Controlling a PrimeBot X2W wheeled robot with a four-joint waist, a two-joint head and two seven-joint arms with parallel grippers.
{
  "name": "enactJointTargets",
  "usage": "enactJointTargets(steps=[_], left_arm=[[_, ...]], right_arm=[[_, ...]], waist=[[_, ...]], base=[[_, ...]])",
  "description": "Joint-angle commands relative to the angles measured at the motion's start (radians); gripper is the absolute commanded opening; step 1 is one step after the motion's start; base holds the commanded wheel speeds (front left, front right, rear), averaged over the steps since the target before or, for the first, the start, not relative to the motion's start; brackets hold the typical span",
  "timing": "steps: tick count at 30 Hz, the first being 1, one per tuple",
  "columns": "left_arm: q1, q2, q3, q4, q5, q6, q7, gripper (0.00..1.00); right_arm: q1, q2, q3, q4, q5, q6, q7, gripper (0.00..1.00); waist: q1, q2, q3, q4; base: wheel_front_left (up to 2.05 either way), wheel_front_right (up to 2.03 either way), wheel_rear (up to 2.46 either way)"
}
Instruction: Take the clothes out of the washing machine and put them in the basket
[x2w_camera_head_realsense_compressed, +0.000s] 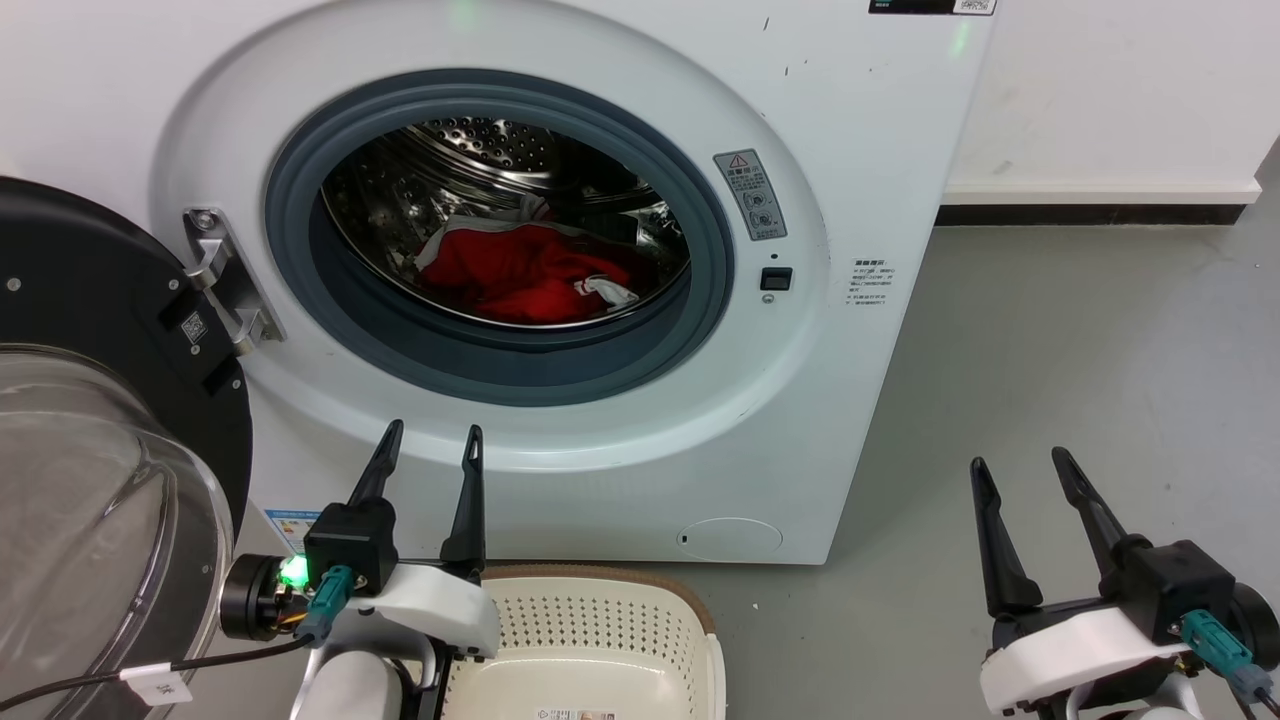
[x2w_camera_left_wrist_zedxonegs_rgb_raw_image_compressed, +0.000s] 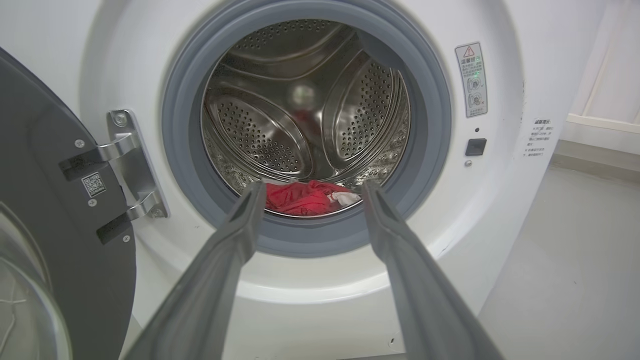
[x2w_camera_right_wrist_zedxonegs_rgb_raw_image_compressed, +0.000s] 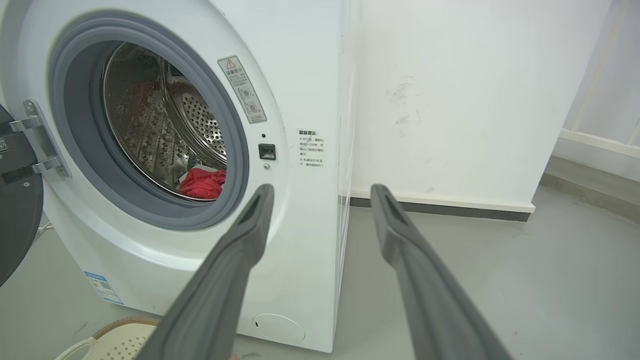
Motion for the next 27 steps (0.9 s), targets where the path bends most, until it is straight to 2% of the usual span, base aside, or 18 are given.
enactJointTargets(steps=[1,18,27], left_arm=[[-0.013,0.001,0.004,0.004,-0.003,-0.002,-0.003,1.0],[-0.025,-0.003,0.022,0.042,-0.003,-0.002,-0.003,1.0],[-0.121,0.019,0.042,0.178,-0.012,-0.004,-0.003,1.0]], right_arm=[[0.013,-0.004,0.0,0.001,0.001,0.0,-0.005,1.0],[0.004,-0.004,0.003,0.015,0.007,0.0,-0.007,1.0],[-0.012,-0.004,0.026,-0.002,0.008,0.0,-0.002,1.0]], waist=[[0.0,-0.0001,-0.001,0.0],[0.0,-0.0001,0.001,-0.013],[0.0,-0.0001,0.031,-0.065]], base=[[0.0,0.0,0.0],[0.0,0.0,0.0],[0.0,0.0,0.0]])
